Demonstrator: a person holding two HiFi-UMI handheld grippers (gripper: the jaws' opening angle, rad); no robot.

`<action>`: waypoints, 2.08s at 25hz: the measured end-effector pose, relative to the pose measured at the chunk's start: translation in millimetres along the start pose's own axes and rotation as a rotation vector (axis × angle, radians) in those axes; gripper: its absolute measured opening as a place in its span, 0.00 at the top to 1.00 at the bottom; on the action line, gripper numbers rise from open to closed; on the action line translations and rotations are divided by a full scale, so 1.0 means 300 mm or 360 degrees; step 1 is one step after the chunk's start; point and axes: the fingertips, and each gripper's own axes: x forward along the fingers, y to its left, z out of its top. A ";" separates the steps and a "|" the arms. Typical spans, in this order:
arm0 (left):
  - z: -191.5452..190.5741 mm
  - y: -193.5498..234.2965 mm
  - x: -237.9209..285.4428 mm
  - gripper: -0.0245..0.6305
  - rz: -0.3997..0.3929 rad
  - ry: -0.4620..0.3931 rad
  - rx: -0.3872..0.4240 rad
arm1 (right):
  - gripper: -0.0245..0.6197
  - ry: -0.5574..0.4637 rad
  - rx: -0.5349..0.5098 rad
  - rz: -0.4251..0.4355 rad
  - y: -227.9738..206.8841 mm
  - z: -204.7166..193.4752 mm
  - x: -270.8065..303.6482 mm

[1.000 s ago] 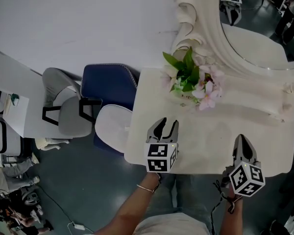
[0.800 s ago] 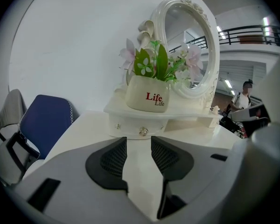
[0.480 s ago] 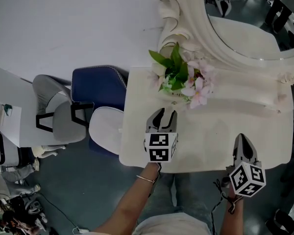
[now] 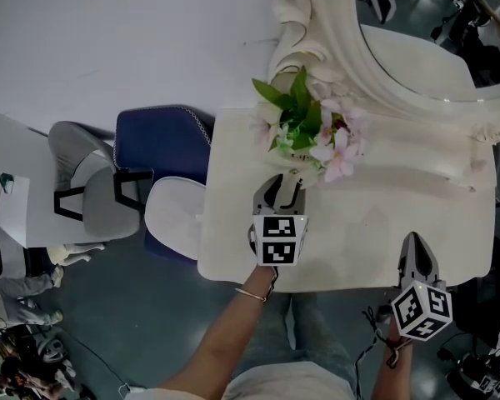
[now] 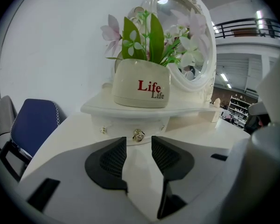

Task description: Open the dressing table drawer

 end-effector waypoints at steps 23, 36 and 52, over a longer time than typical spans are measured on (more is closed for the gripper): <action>0.014 0.017 0.077 0.70 0.0209 -0.0006 0.0011 | 0.95 0.0006 0.0074 -0.0143 -0.121 -0.043 -0.096; 0.013 0.024 0.087 0.74 0.0275 -0.0039 -0.0051 | 0.95 0.0001 0.0090 -0.0167 -0.152 -0.038 -0.106; 0.017 0.015 0.087 0.79 0.0277 -0.0028 -0.0016 | 0.95 -0.0002 0.0093 -0.0165 -0.169 -0.035 -0.104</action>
